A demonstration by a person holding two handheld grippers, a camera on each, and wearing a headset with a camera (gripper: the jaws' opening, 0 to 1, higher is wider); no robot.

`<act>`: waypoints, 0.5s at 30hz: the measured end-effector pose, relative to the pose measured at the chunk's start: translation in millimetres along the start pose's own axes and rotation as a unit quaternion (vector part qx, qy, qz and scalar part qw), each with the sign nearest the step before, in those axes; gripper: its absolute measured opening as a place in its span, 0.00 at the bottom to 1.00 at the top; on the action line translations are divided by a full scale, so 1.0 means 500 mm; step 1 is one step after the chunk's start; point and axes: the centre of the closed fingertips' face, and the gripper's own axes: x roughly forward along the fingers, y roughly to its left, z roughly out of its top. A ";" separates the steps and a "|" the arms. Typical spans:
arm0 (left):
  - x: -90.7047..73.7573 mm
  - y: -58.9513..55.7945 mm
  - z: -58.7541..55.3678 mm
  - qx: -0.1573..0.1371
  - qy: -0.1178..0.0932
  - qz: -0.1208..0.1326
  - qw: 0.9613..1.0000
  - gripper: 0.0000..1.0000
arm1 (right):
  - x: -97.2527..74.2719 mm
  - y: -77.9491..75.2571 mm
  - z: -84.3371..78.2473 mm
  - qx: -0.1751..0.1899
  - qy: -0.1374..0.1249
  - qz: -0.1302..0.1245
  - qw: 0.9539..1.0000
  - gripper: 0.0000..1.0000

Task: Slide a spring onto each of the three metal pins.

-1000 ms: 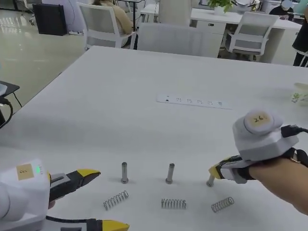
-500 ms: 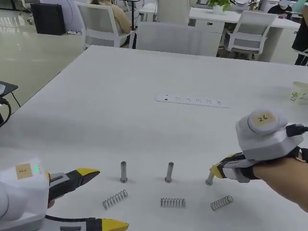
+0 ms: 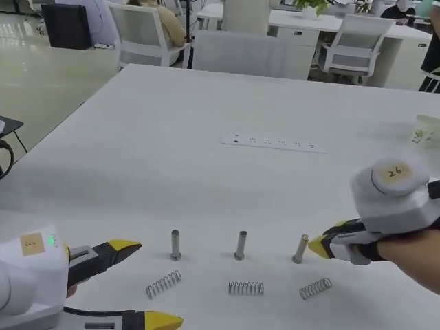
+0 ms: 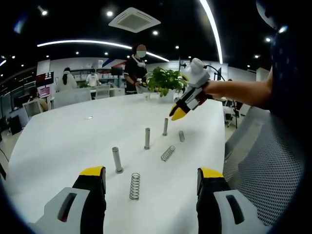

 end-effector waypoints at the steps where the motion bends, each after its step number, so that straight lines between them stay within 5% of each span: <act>1: 0.000 -0.001 -0.001 0.000 0.001 0.000 1.000 0.73 | -0.002 0.001 -0.002 -0.002 -0.001 0.002 1.000 0.19; 15: 0.001 0.001 -0.002 0.000 0.000 0.000 1.000 0.73 | -0.008 0.029 -0.035 -0.029 0.009 0.036 0.999 0.23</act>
